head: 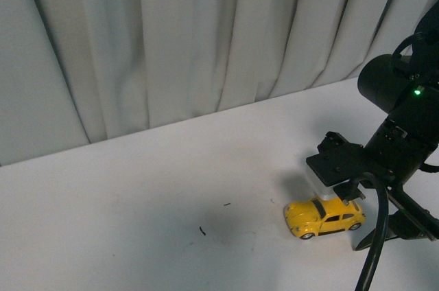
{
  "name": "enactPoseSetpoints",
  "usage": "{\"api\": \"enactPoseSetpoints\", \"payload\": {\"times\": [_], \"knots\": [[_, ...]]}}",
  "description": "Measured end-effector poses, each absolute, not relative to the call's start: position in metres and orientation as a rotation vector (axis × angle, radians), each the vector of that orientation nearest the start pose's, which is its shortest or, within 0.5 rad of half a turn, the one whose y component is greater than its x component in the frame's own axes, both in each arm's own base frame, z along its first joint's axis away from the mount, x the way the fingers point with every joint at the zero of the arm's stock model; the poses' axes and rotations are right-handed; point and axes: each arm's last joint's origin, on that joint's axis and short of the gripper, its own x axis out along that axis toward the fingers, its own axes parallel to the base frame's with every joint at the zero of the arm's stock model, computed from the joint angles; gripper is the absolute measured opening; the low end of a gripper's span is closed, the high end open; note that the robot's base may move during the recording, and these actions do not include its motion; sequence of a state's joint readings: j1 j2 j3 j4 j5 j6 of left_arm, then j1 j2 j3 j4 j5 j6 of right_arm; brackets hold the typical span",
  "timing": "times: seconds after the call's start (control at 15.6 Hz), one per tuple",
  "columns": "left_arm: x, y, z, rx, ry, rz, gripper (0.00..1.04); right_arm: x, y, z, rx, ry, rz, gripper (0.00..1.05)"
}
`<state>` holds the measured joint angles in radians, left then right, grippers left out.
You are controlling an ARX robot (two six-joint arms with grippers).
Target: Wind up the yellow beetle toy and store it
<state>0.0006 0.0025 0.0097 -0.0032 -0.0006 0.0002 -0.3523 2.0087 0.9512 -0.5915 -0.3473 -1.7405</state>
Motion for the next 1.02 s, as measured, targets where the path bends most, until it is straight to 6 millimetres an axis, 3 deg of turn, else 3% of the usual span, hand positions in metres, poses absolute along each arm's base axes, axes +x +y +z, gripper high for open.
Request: {"api": "enactPoseSetpoints", "payload": {"times": [0.06,0.64,0.83,1.02], "knots": [[0.097,0.0,0.166,0.0,-0.004,0.001,0.98,0.282,-0.093,0.064,-0.816,1.023,1.206,1.0],[0.097,0.0,0.166,0.0,-0.004,0.001,0.98,0.286,-0.091,0.067,-0.823,1.034,1.221,0.98],[0.097,0.0,0.166,0.0,-0.004,0.001,0.98,0.298,-0.094,0.076,-0.856,1.002,1.194,0.98],[0.097,0.0,0.166,0.0,-0.004,0.001,0.98,0.317,-0.096,0.097,-0.912,0.94,1.159,0.98]]}}
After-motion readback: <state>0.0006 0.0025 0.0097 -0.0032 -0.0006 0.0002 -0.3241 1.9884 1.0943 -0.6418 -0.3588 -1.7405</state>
